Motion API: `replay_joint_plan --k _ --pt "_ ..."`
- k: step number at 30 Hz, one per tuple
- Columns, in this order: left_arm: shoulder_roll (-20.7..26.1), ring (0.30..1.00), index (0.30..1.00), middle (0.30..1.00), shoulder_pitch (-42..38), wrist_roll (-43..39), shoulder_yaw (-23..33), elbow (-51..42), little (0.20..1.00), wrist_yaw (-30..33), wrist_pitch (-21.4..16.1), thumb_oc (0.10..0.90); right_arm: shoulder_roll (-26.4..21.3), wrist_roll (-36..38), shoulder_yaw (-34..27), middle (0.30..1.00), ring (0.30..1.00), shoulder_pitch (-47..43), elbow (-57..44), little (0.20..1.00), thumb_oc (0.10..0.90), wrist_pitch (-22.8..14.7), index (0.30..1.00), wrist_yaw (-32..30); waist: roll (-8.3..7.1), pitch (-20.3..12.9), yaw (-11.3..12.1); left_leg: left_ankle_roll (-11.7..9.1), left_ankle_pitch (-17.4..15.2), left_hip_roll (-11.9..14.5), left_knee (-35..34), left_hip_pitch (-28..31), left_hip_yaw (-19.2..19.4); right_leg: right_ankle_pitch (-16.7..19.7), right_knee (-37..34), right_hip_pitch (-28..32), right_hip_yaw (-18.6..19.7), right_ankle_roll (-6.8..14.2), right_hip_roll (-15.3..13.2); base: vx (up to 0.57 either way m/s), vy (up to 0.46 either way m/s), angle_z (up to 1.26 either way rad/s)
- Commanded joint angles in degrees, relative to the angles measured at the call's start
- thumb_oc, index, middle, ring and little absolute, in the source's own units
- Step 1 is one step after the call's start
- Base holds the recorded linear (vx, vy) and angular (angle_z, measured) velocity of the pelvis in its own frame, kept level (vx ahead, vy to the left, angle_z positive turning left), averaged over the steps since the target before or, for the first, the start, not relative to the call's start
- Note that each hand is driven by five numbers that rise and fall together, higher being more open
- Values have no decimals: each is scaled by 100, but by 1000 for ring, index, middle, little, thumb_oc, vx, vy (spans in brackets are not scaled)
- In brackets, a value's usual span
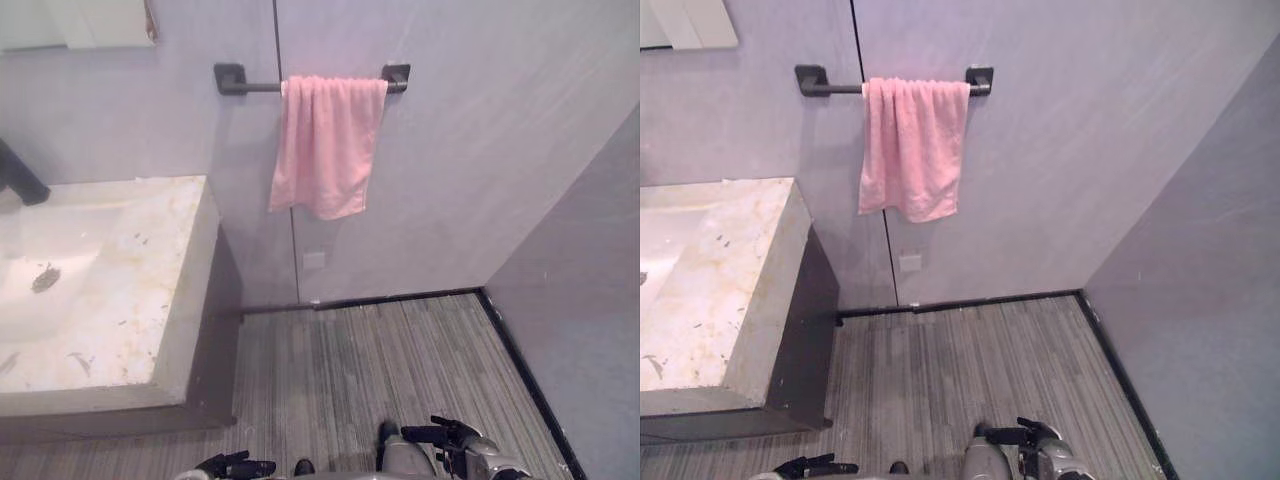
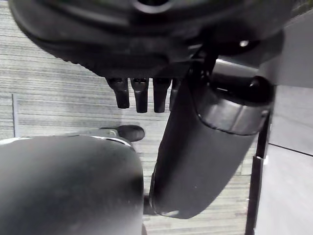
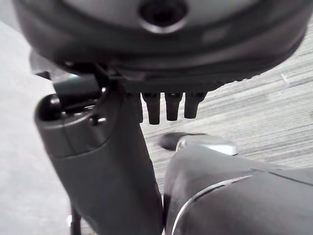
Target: Organize the bathroom.
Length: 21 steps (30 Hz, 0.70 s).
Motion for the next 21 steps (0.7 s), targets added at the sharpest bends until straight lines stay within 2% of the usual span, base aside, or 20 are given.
replay_joint_plan --k 1,2,3,5,6,7,9,14,15,17,18,20,21 --pt "90 900 900 900 228 86 75 -104 900 8 -55 800 -20 -482 197 900 900 733 576 900 800 383 900 48 66 264 -86 -355 -1114 442 1583 -173 -10 1074 -644 -359 187 64 -409 143 -177 -5" --pt "90 900 900 900 229 86 75 -104 900 8 -54 800 -20 -482 197 900 900 733 575 900 800 383 900 48 71 271 -88 -356 -1119 447 1589 -169 -13 1072 -644 -349 182 63 -405 356 -404 10" --pt "116 900 900 900 320 210 155 -98 900 29 -42 800 98 -494 197 900 900 861 595 900 800 389 900 98 -14 310 -84 -420 -1255 640 1676 38 -19 1189 -644 -253 63 116 -528 372 -388 14" --pt "102 900 900 900 409 230 180 -37 900 72 -28 800 209 -471 185 900 900 940 662 900 800 426 900 103 -48 270 -118 -505 -1166 888 1599 261 -50 1110 -644 -40 21 128 -488 407 -398 15" --pt "101 900 900 900 420 208 182 -37 900 69 -26 800 214 -470 190 900 900 945 667 900 800 421 900 101 -44 263 -125 -522 -1150 910 1559 306 -68 1121 -644 -20 29 132 -472 353 -283 23" --pt "83 900 900 900 480 201 210 -54 900 -37 41 800 241 -430 222 900 900 965 707 900 800 313 900 71 -13 182 -165 -624 -1019 1045 1256 562 -149 1130 -497 -37 89 172 -379 343 -248 30" --pt "24 900 900 900 492 556 130 -28 900 -113 116 800 252 -234 209 900 900 947 727 900 800 99 900 -15 20 93 -234 -643 -872 1139 1004 635 -172 1080 -304 -157 256 162 -218 354 -281 25" --pt "-44 900 900 900 397 113 179 144 900 -36 -197 800 150 -494 334 900 900 762 614 900 800 -123 900 -39 67 -3 -395 -734 -480 1351 680 657 -149 895 170 -486 501 84 221 174 -214 2" --pt "-31 900 900 900 377 89 221 172 900 -13 -270 800 122 -529 358 900 900 756 566 900 800 -121 900 -43 75 -31 -408 -773 -345 1390 615 703 -171 869 222 -474 502 47 291 176 -201 -7" --pt "8 900 900 900 403 63 345 190 900 95 -439 800 51 -608 415 900 900 752 441 900 800 9 900 -14 127 -170 -406 -933 280 1588 614 766 -275 709 268 -374 506 -148 559 228 -264 -3" --pt "24 900 900 900 404 54 367 182 900 146 -494 800 31 -622 435 900 900 749 423 900 800 36 900 -4 138 -198 -399 -984 448 1649 662 754 -302 664 272 -344 486 -196 612 217 -289 1" --pt "99 900 900 900 385 -48 507 125 900 408 -668 800 -49 -668 508 900 900 729 370 900 800 140 900 46 129 -292 -342 -1137 1114 1867 1056 572 -418 530 192 -140 369 -401 782 156 -246 10" --pt "103 900 900 900 384 -56 515 120 900 424 -670 800 -53 -668 511 900 900 728 366 900 800 146 900 50 129 -295 -345 -1145 1139 1880 1085 556 -433 526 180 -122 355 -412 789 123 -197 20"
